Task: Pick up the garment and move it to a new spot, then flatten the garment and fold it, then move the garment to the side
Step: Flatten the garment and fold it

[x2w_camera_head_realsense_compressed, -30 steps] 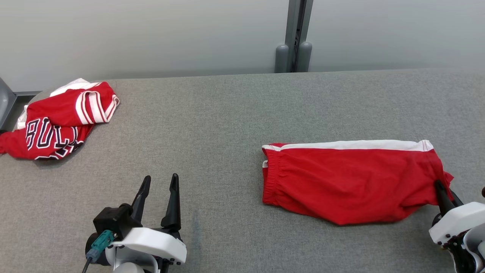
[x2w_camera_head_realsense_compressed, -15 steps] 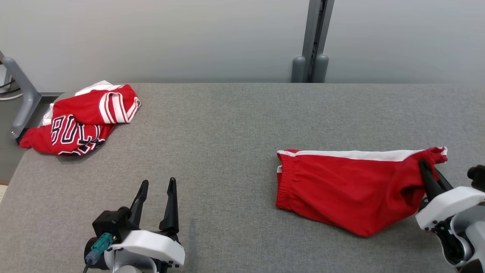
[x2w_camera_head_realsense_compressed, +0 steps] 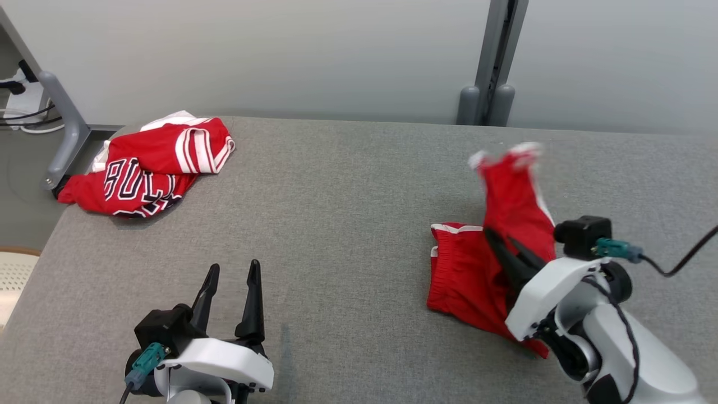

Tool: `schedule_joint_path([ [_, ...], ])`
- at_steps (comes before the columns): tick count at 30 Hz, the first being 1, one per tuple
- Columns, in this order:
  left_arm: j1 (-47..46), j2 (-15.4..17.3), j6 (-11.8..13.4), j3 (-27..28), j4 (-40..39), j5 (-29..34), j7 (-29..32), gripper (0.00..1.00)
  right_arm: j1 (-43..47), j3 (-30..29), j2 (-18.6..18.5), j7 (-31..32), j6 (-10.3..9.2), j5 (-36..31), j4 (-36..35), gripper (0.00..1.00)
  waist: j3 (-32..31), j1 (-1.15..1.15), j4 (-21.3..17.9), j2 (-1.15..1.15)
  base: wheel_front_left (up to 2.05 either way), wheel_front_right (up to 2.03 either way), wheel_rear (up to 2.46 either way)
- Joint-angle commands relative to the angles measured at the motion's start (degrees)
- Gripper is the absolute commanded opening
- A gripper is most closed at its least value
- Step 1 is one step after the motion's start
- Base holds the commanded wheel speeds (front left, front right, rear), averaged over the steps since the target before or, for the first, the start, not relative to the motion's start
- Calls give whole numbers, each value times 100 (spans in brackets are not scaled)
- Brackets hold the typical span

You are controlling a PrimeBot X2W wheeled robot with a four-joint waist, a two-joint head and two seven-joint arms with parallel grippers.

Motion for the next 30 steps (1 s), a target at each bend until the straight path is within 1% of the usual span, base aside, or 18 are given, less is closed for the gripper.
schedule_joint_path([
  [1,-86,18,-19,26,-12,-43,0,100,-36,34,-15,42,1,-34,42,0,28,0,33,0,0,0,0],
  [4,-88,14,-25,45,-23,-45,0,100,-83,252,-9,112,1,-241,211,0,75,0,78,0,0,0,0],
  [6,-88,13,-25,53,-37,-83,0,100,-90,374,70,142,1,-268,292,0,105,0,94,0,0,0,0],
  [11,-87,12,18,45,-64,-140,0,100,-155,672,99,151,1,-409,463,0,167,0,80,0,0,0,0],
  [17,-103,12,53,22,-87,-171,0,100,-196,937,143,166,1,-487,532,0,185,0,6,0,0,0,0],
  [21,-108,14,66,-6,-84,-180,0,100,-253,1200,115,182,1,-663,557,0,181,0,-46,0,0,0,0],
  [22,-108,13,69,-11,-86,-184,0,100,-257,1255,116,144,1,-696,555,5,181,0,-57,0,0,0,0],
  [23,-106,13,71,-15,-86,-182,0,100,-242,1291,128,119,1,-724,553,22,180,0,-68,0,0,0,0],
  [24,-103,13,68,-18,-85,-183,0,100,-226,1330,147,97,1,-746,537,33,178,0,-78,0,0,0,0],
  [25,-100,13,63,-20,-84,-181,0,100,-203,1366,166,71,1,-752,505,71,177,0,-88,0,0,0,0],
  [26,-96,13,64,-20,-82,-178,0,100,-175,1395,174,47,1,-759,477,100,177,0,-98,0,0,0,0],
  [30,-74,13,75,-22,-92,-176,0,100,-47,1467,169,-42,1,-777,343,100,180,0,-137,0,0,0,0],
])
